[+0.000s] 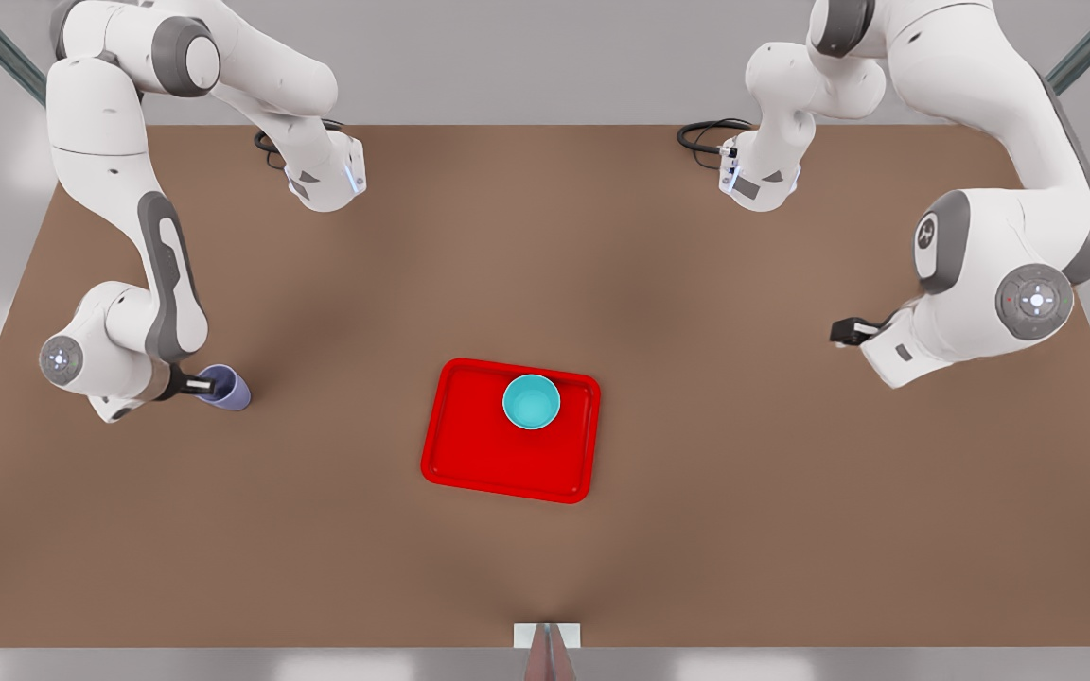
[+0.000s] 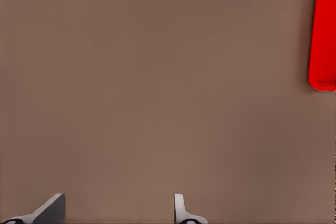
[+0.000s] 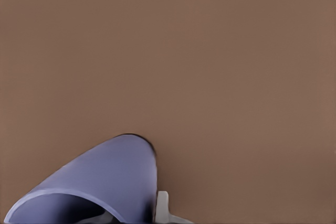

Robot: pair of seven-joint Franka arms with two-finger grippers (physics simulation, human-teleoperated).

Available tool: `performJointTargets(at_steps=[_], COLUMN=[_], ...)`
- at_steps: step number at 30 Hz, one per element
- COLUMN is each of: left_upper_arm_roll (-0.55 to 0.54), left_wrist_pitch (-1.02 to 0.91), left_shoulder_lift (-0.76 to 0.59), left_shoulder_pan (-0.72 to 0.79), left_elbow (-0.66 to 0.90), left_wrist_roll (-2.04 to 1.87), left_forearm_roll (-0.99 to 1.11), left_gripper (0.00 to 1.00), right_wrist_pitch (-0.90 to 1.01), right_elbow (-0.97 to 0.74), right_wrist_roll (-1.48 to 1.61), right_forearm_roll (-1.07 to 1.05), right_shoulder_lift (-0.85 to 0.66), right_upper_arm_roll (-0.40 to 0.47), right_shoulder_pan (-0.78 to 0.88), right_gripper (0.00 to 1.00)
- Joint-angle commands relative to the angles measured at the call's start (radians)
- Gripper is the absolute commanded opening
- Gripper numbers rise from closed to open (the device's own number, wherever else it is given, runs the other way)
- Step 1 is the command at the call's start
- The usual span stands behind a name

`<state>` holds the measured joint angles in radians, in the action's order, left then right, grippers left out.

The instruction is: Place the bowl on the tray with the left arm and the cup on the tray with the right arm

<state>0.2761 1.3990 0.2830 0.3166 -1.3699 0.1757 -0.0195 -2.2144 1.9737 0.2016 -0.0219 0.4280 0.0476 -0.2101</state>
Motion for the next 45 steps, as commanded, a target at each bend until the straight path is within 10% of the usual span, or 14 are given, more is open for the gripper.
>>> performJointTargets(at_steps=[1,21,41,45], left_upper_arm_roll=[0.000,-0.002,-0.002,-0.002], left_wrist_pitch=[-0.005,-0.075,-0.089,-0.087], left_shoulder_lift=[-0.002,-0.005,0.019,0.019], left_shoulder_pan=[-0.001,-0.001,-0.001,-0.001], left_elbow=[0.000,0.014,0.012,0.014], left_wrist_roll=[-0.002,0.002,-0.002,-0.002], left_forearm_roll=[0.001,-0.003,-0.005,-0.005], left_gripper=[1.00,1.00,1.00,1.00], right_wrist_pitch=[-0.004,0.219,0.062,0.009], right_elbow=[0.002,-0.179,-0.414,-0.411], right_wrist_roll=[-0.001,-0.010,-0.390,-0.317], right_forearm_roll=[0.003,0.003,0.258,0.298], right_shoulder_lift=[0.001,-0.041,0.239,0.301], right_upper_arm_roll=[0.000,0.000,-0.615,-0.632], right_shoulder_pan=[0.000,0.193,0.213,0.210], right_gripper=[0.21,0.21,0.21,0.21])
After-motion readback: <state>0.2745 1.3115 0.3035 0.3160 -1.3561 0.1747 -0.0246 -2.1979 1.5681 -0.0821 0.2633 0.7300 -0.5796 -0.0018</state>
